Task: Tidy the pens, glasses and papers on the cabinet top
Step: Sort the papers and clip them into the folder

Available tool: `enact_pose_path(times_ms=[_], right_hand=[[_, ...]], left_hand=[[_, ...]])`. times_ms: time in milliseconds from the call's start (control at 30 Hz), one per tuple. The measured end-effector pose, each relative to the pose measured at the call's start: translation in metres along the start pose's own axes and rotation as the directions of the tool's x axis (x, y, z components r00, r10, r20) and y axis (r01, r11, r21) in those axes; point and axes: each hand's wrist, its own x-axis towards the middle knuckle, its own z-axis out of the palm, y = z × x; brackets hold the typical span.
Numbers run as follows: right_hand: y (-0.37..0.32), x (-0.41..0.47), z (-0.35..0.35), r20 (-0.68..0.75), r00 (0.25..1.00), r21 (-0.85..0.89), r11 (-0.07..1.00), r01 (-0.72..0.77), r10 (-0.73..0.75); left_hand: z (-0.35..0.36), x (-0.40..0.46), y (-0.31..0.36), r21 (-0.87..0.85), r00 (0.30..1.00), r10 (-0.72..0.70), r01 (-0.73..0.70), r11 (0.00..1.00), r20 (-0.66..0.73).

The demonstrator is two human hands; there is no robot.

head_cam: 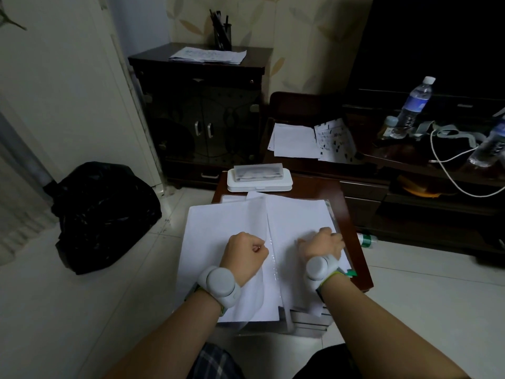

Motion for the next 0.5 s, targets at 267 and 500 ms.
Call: enact_pose_path(times_ms=[267, 500], right_hand=[[0.0072, 0.0006, 0.0047, 0.084, 0.994, 0.013, 0.997, -0.071, 0.070], [0.0097, -0.0036, 0.0014, 0.079, 0.997, -0.038, 0.999, -0.018, 0.021]], left_hand=[[0.0008, -0.0033, -0.0065, -0.035, 1.000, -0.028, 0.028, 0.999, 0.001], [-0.0005, 0.0003, -0.0050, -0.009, 1.000, -0.014, 0.015, 1.000, 0.021]])
